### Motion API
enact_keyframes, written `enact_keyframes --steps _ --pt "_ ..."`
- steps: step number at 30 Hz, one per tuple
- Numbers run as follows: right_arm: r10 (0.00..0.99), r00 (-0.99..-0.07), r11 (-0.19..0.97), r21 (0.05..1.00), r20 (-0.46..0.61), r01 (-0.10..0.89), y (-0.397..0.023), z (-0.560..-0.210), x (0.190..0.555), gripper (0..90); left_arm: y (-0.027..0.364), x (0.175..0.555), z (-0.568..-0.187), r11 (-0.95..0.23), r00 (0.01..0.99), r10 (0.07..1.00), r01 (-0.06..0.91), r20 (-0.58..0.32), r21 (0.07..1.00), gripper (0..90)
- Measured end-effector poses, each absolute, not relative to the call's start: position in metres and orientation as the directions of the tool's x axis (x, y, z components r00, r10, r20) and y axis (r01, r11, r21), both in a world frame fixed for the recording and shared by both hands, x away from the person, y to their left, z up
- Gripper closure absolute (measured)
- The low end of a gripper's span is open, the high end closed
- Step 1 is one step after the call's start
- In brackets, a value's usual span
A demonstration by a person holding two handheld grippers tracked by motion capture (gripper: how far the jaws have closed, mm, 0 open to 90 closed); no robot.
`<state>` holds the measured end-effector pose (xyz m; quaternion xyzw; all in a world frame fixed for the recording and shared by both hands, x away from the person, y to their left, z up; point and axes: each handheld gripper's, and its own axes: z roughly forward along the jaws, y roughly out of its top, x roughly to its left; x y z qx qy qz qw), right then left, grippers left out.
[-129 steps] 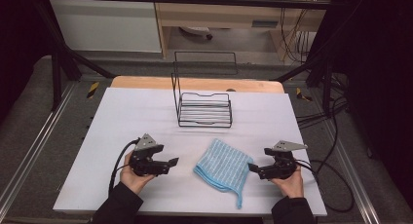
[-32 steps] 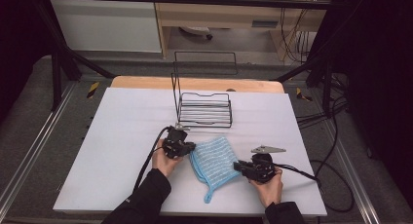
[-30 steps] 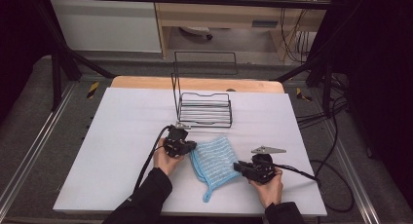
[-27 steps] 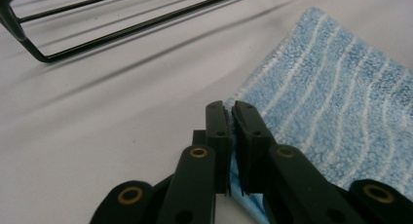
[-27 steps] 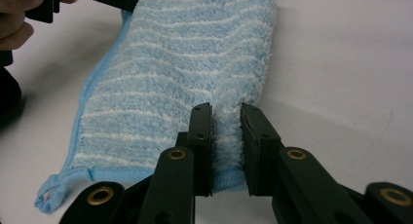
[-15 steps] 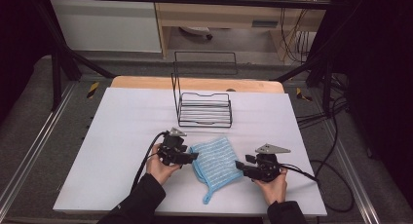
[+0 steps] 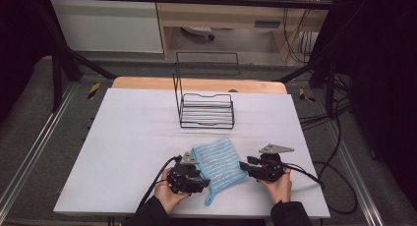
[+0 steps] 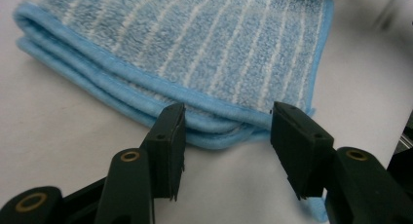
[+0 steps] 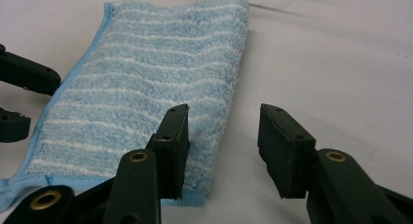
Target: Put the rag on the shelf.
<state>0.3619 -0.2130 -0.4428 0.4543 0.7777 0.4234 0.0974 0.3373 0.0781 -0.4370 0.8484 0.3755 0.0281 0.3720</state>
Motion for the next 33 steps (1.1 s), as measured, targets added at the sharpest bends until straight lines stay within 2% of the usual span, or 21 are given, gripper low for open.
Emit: enact_keyframes --steps 10,16,19,25,33 --pt "0.782 -0.572 0.237 0.73 0.248 0.641 -0.21 -0.446 0.363 55.1 0.07 0.335 -0.444 -0.414 0.704 0.669 0.62 -0.238 0.667 52.8" --pt "0.78 -0.575 0.248 0.72 0.248 0.648 -0.207 -0.45 0.364 56.9 0.063 0.333 -0.446 -0.408 0.703 0.674 0.611 -0.228 0.678 59.3" --pt "0.773 -0.582 0.257 0.715 0.251 0.65 -0.206 -0.452 0.365 59.9 0.057 0.334 -0.448 -0.4 0.701 0.665 0.627 -0.259 0.669 65.8" --pt "0.77 -0.58 0.254 0.706 0.267 0.661 -0.205 -0.453 0.365 61.5 0.046 0.329 -0.446 -0.445 0.703 0.691 0.597 -0.168 0.668 68.5" --pt "0.769 -0.572 0.243 0.696 0.286 0.675 -0.204 -0.453 0.365 63.3 0.045 0.331 -0.446 -0.471 0.714 0.684 0.586 -0.147 0.659 78.6"
